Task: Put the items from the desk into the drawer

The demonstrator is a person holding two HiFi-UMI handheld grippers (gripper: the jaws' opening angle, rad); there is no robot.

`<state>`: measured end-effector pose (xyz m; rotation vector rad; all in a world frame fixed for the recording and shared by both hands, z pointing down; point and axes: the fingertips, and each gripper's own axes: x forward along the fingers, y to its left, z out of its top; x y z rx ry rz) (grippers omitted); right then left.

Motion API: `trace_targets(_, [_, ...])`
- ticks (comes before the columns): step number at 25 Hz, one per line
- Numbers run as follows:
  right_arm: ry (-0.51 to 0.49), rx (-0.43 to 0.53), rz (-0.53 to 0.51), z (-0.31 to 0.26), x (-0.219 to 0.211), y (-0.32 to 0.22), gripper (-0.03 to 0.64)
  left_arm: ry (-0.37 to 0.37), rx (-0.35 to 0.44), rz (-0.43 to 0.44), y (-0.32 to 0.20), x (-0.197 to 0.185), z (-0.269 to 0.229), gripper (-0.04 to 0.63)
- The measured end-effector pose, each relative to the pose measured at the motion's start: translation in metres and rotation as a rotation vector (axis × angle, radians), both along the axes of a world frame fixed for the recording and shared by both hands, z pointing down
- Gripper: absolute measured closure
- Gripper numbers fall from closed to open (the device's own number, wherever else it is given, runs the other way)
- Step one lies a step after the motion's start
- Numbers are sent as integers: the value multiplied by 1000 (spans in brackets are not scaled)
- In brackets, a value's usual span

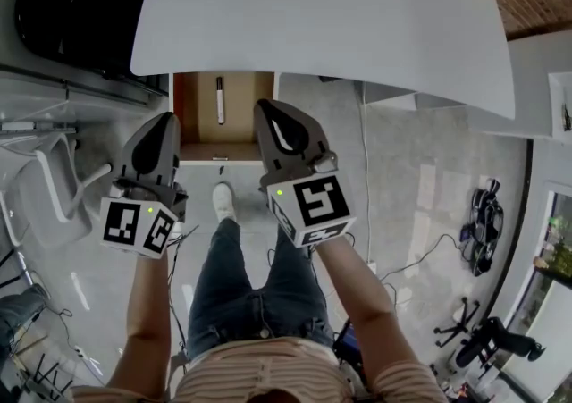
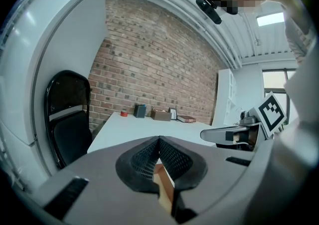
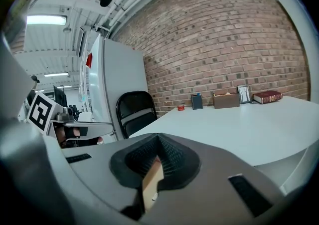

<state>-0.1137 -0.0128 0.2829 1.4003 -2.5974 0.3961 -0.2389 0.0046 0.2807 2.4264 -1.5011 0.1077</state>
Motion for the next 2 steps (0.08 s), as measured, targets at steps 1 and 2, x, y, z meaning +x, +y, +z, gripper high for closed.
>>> trace_targets(1, [-1, 11, 3, -4, 0, 3, 600, -1, 2, -2, 3, -1, -3, 586])
trace_targets(2, [-1, 21, 5, -8, 0, 5, 600, -2, 4, -3, 6, -3, -6, 586])
